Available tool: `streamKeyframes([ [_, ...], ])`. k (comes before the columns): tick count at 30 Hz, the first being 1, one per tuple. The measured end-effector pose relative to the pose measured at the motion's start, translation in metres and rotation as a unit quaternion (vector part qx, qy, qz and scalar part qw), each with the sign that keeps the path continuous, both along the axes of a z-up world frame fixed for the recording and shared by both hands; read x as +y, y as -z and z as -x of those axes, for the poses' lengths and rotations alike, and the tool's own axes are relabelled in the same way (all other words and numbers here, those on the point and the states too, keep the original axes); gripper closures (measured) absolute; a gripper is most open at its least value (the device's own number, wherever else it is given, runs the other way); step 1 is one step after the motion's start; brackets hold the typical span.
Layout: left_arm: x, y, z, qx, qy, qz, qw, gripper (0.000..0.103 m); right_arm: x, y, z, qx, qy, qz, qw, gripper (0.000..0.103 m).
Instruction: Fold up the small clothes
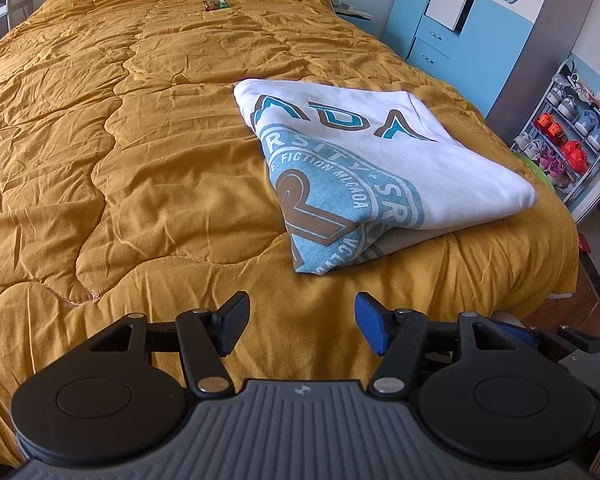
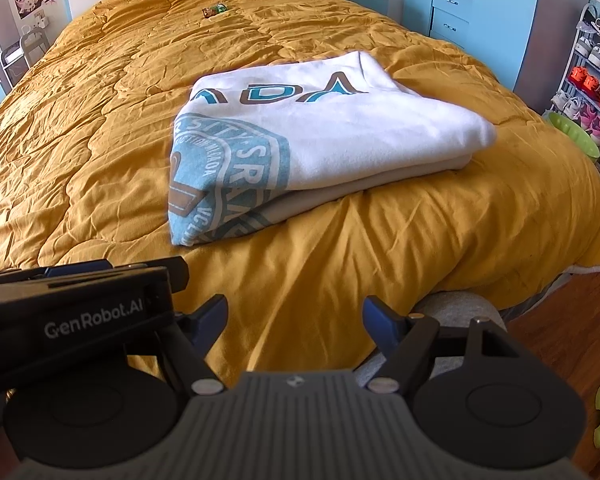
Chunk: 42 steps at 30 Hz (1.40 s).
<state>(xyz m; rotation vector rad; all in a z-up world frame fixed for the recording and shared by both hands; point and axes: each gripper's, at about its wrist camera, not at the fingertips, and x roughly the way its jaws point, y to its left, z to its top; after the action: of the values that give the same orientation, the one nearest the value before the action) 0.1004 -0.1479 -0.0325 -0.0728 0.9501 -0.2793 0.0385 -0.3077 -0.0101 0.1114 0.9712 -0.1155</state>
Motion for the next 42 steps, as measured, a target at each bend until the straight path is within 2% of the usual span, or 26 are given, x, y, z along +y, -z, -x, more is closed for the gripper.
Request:
streamKeyframes([
  [42,0.0059,0.0029,0.0007,0.007,0.000,0.000,1.0000,0.032,0.0087,0.0073,-0.0014,0.002,-0.003,-0.003,1.000,0.033],
])
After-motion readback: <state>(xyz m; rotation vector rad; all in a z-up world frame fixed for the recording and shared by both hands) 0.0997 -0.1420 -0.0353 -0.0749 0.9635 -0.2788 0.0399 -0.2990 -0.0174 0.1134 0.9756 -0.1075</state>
